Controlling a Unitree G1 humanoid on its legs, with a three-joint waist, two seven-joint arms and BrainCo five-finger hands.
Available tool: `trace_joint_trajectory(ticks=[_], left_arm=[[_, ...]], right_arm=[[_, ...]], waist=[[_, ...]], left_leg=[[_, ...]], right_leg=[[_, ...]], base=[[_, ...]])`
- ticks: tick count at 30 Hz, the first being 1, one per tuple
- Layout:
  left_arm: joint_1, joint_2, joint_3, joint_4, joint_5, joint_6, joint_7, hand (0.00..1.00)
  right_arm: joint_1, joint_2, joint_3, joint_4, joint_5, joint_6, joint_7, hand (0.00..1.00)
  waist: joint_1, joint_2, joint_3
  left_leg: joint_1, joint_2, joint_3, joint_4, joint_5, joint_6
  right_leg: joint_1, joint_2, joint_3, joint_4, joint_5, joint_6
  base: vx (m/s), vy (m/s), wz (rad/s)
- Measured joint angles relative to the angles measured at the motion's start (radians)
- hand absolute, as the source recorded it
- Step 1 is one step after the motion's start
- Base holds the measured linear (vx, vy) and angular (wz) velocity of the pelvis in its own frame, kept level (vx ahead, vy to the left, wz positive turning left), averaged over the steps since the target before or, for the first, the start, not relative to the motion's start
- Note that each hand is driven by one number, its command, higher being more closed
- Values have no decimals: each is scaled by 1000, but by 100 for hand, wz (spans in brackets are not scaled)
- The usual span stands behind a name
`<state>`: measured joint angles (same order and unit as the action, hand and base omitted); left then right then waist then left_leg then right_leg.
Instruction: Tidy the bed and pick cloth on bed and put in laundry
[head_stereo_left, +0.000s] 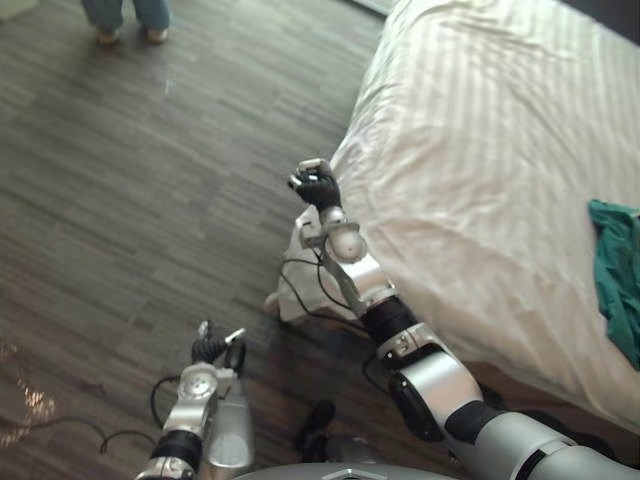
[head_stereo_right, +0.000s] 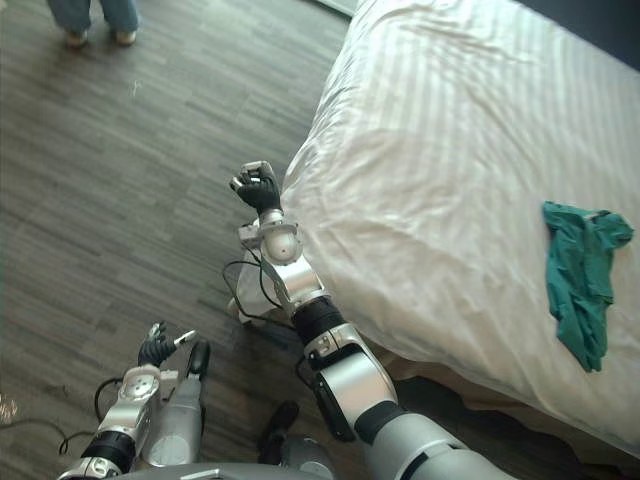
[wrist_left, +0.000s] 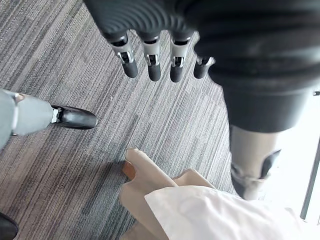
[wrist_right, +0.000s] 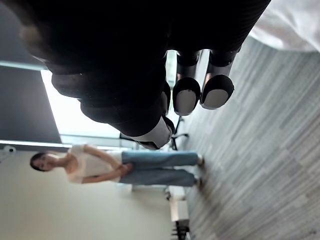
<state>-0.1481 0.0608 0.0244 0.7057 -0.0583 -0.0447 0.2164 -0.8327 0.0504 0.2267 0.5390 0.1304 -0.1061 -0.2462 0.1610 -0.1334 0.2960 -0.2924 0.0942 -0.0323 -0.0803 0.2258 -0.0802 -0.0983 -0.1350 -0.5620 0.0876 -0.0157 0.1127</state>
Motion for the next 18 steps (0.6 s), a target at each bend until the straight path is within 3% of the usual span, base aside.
trace_joint_trajectory(ticks=[5,10,13,16,18], left_arm=[[-79,-7,-83,-110,-18,-1,-1,0],[-219,-48,-139,-229,-28,-4,-2,0],[-281,-57,-153,-280,-45,-4,-2,0],[-327,-68,-153,-334,-64,-3,-2,0],[-369,-87,-153,-386,-95,-1,-3,0]], right_arm=[[-104,-1,-47,37,2,0,-26,100],[-246,-54,-157,201,33,-2,-47,100],[-265,-111,-216,270,31,5,-62,100],[-267,-176,-291,293,33,4,-66,100],[-264,-158,-272,197,41,-13,-55,100]], waist=[[20,20,105],[32,87,148],[36,102,157],[29,105,159],[5,110,162]], left_leg=[[-101,0,-38,0,35,-19],[-316,-7,-48,1,55,-36],[-397,-16,-37,1,61,-44],[-464,-22,18,1,73,-48],[-505,-24,61,1,110,-40]], right_leg=[[-130,-39,-35,143,-48,-6],[-387,-94,-48,291,-72,-15],[-503,-123,-25,353,-79,-15],[-620,-160,12,424,-96,-19],[-700,-184,42,485,-114,-16]], base=[[-154,-7,31],[-124,-3,10],[-64,13,-10],[-11,0,-20],[26,-22,-16]])
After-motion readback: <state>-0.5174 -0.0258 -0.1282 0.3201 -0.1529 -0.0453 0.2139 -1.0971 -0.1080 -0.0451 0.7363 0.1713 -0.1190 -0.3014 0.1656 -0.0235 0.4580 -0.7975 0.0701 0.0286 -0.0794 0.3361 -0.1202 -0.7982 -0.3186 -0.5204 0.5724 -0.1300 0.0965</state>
